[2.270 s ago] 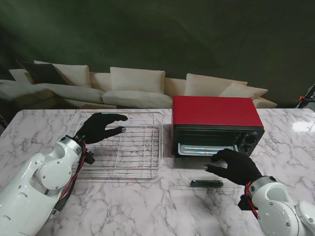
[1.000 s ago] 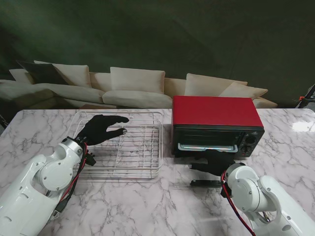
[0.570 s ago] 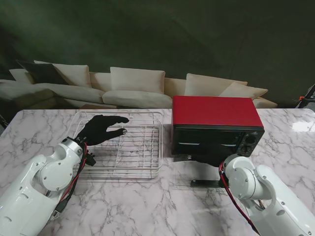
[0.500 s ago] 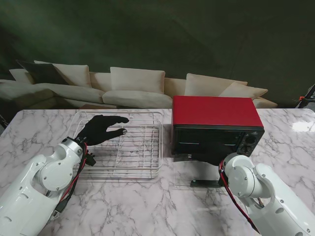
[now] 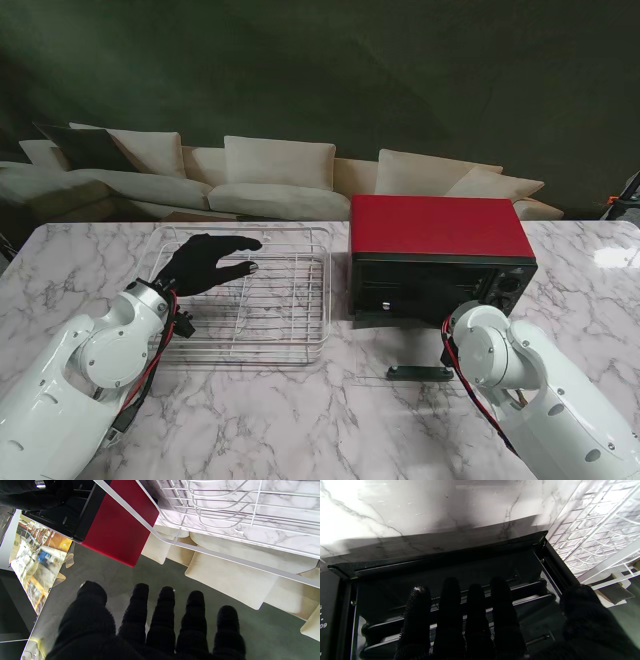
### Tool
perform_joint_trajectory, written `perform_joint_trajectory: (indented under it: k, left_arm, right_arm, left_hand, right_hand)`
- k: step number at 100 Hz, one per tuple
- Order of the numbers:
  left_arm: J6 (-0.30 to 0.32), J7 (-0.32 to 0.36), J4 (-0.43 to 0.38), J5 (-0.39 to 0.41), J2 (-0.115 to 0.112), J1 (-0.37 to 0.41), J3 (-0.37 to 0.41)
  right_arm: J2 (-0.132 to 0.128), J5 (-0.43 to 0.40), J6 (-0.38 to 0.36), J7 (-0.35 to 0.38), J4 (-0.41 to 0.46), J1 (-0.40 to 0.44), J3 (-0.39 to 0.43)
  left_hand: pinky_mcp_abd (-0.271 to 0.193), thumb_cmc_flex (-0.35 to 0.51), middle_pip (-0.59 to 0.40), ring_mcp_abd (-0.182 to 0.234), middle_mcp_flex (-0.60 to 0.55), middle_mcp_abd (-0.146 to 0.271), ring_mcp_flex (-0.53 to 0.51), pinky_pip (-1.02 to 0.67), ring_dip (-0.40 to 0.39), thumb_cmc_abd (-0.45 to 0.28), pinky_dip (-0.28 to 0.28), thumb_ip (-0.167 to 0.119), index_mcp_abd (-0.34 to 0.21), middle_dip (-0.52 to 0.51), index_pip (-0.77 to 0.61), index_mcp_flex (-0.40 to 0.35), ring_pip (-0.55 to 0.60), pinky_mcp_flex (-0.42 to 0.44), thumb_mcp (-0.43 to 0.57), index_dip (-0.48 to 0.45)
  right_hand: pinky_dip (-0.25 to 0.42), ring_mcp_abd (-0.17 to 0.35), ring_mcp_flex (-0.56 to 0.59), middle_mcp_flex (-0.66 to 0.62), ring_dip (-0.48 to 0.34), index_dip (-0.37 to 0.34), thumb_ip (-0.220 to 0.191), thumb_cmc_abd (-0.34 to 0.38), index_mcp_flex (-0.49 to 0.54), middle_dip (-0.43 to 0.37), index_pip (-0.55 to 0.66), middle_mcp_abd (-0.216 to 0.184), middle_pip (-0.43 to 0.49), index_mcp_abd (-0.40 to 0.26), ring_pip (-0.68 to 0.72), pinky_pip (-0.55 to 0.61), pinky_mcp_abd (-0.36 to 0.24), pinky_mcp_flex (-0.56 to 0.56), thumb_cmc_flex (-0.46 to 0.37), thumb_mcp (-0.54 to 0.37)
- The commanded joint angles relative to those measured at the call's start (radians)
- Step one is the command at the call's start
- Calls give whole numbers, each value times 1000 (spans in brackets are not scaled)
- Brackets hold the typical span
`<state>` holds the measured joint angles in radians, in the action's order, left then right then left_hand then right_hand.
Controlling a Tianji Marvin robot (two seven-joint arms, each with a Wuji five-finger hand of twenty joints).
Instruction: Slide the trays into the oven
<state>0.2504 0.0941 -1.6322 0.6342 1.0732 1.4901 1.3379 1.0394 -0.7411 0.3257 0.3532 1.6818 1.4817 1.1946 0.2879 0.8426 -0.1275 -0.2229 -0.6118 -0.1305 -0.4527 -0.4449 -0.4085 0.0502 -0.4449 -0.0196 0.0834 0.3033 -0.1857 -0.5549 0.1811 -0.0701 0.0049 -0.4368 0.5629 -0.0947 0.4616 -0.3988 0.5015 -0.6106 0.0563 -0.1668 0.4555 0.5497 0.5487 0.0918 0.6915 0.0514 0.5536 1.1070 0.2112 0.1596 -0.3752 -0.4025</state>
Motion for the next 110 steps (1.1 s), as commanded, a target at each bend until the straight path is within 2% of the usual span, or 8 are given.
perform_joint_trajectory:
  k: [1, 27, 78, 93, 110]
  left_arm:
    - [-1, 13, 2, -1, 2, 2, -1]
    - [0, 12, 4, -1, 2, 1, 0]
    - [3, 10, 7, 0, 2, 2, 2]
    - [3, 8, 7, 0, 2, 2, 2]
    - [6, 6, 10, 3, 2, 1, 3]
  right_arm:
    - [5, 12, -3, -12, -13, 2, 2]
    - [9, 41, -39, -32, -18, 12, 18]
    - [14, 57, -37, -50, -41, -11, 4]
    - [8, 53, -50, -27, 13, 41, 33]
    - [7, 17, -95, -29, 127, 166, 120]
  left_hand:
    - [20, 26, -11, -3, -17, 0, -26, 28, -11, -49, -14, 16, 12, 10, -6, -25, 11, 12, -29, -8]
    - [20, 28, -11, -2, -19, -1, -28, 27, -11, -49, -14, 16, 11, 10, -6, -25, 12, 11, -28, -8]
    - [20, 26, -12, -4, -19, 0, -29, 27, -12, -49, -14, 16, 13, 10, -6, -25, 12, 11, -29, -8]
    - [21, 28, -12, -4, -20, -1, -29, 27, -12, -49, -15, 16, 14, 10, -7, -26, 12, 11, -28, -8]
    - [18, 28, -9, 1, -12, -1, -17, 27, -9, -49, -15, 16, 13, 9, -6, -24, 7, 12, -29, -8]
  right_hand:
    - [19, 1, 17, 16, 12, -24, -20, -16, -12, 14, 28, -4, 21, -46, 20, 24, 13, 3, 54, -14]
    - [21, 5, 16, 18, 8, -23, -19, -20, -11, 12, 34, -6, 9, -55, 17, 13, 20, -5, 54, -18]
    - [28, 4, 19, 9, 7, -22, -18, -26, -3, 16, 49, -8, 14, -56, 16, 9, 22, -5, 53, -22]
    - [35, -1, 25, 0, 9, -18, -18, -25, -8, 17, 45, -3, 14, -55, 20, 23, 21, 12, 51, -21]
    - [49, -17, 75, -57, 19, -6, -20, -73, 13, 22, 36, 3, 27, -49, 47, 54, 37, 52, 32, -31]
